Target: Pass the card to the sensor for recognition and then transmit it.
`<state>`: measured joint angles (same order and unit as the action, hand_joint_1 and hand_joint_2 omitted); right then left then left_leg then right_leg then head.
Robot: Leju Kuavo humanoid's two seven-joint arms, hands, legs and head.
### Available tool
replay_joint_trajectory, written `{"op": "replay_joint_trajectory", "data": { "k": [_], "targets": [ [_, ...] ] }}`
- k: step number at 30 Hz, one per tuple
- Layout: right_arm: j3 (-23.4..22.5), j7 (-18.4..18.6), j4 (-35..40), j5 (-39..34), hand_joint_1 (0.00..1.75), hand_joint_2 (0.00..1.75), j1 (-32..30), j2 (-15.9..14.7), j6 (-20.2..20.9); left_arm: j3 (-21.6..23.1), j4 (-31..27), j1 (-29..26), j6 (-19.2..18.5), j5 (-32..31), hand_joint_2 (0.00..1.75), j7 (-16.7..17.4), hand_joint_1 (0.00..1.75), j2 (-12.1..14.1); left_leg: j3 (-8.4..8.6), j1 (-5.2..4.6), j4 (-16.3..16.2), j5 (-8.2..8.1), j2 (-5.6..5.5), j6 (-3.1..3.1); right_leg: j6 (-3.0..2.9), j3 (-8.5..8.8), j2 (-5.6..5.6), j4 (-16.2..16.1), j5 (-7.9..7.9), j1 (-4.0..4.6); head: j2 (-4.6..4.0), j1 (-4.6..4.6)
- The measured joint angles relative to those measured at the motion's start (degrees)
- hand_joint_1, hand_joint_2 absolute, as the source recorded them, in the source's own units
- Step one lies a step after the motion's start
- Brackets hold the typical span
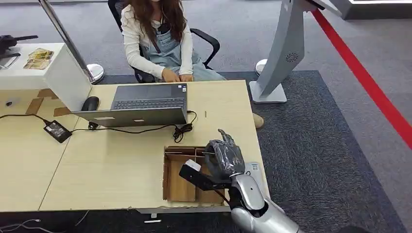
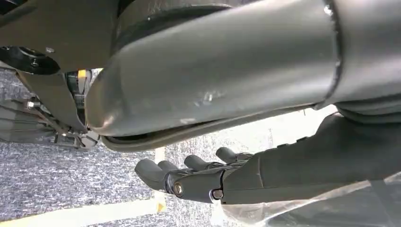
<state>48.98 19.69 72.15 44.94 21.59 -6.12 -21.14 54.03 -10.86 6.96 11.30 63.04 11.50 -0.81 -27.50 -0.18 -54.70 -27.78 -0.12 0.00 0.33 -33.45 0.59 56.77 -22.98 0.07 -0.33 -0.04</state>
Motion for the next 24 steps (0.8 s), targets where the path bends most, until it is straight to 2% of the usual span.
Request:
{"op": "replay_joint_trajectory", "data": {
  "k": [2, 4, 6, 10, 14, 16, 21, 24],
  "targets": [
    [0.02, -0.15, -0.15, 0.13, 1.57, 1.75, 0.02, 0.04, -0.28, 0.00, 0.00, 0.00, 0.02, 0.00, 0.00, -0.11, 0.00, -0.04, 0.00, 0.00, 0.00, 0.00, 0.00, 0.00, 0.00, 0.00, 0.00, 0.00, 0.00, 0.00, 0.00, 0.00],
    [0.00, -0.17, -0.31, 0.30, 1.71, 1.75, 0.02, 0.13, -0.57, 0.00, 0.00, 0.00, 0.04, 0.00, 0.00, -0.11, 0.00, -0.09, 0.00, 0.00, 0.00, 0.00, 0.00, 0.00, 0.00, 0.00, 0.00, 0.00, 0.00, 0.00, 0.00, 0.00],
    [0.00, -0.22, -0.44, 0.59, 1.75, 1.75, 0.04, 0.30, -0.85, 0.00, 0.00, 0.01, 0.09, -0.02, 0.00, -0.11, 0.00, -0.11, 0.00, 0.00, 0.00, 0.00, 0.00, 0.00, 0.00, 0.00, 0.00, 0.00, 0.00, 0.00, 0.00, 0.00],
    [-0.04, -0.20, -0.27, 3.14, 1.75, 1.75, 0.91, 0.26, -1.22, 0.17, 0.00, 0.00, 0.09, -0.30, 0.00, -0.11, 0.00, -0.13, -0.01, 0.00, 0.00, 0.00, 0.00, 0.00, 0.00, -0.01, 0.00, 0.00, 0.00, -0.01, 0.00, 0.00],
    [-0.83, 1.38, 2.04, 6.39, 1.75, 1.75, 3.53, -0.58, -0.45, 0.74, 0.00, -0.01, 0.34, -0.42, 0.00, -0.11, 0.00, -0.13, 0.01, -0.01, 0.00, 0.01, 0.01, 0.00, 0.00, 0.00, 0.00, 0.00, 0.01, -0.01, 0.00, 0.00],
    [-1.81, 2.58, 5.02, 8.00, 1.75, 1.75, 5.42, -1.51, 1.53, 0.90, 0.00, -0.06, 0.68, -0.48, 0.00, -0.26, 0.00, -0.13, 0.02, -0.01, 0.00, 0.02, 0.01, 0.00, 0.03, 0.00, 0.01, 0.00, 0.03, -0.02, 0.00, 0.00],
    [-4.94, 3.76, 12.82, 9.60, 1.75, 1.75, 12.39, -4.33, 3.37, 1.20, 0.00, -0.13, 0.70, -0.48, 0.00, -0.85, 0.00, -0.13, 0.11, -0.06, -0.01, 0.02, 0.04, 0.00, 0.02, 0.00, 0.03, 0.00, 0.05, -0.04, 0.00, -0.02],
    [-6.16, 3.89, 16.57, 9.55, 1.75, 1.75, 15.24, -5.71, 3.19, 1.36, 0.00, -0.19, 0.66, -0.57, 0.00, -0.94, 0.00, -0.13, 0.08, -0.05, -0.01, 0.02, 0.03, 0.00, 0.02, -0.02, 0.02, 0.00, 0.04, -0.04, 0.02, 0.00]
  ]
}}
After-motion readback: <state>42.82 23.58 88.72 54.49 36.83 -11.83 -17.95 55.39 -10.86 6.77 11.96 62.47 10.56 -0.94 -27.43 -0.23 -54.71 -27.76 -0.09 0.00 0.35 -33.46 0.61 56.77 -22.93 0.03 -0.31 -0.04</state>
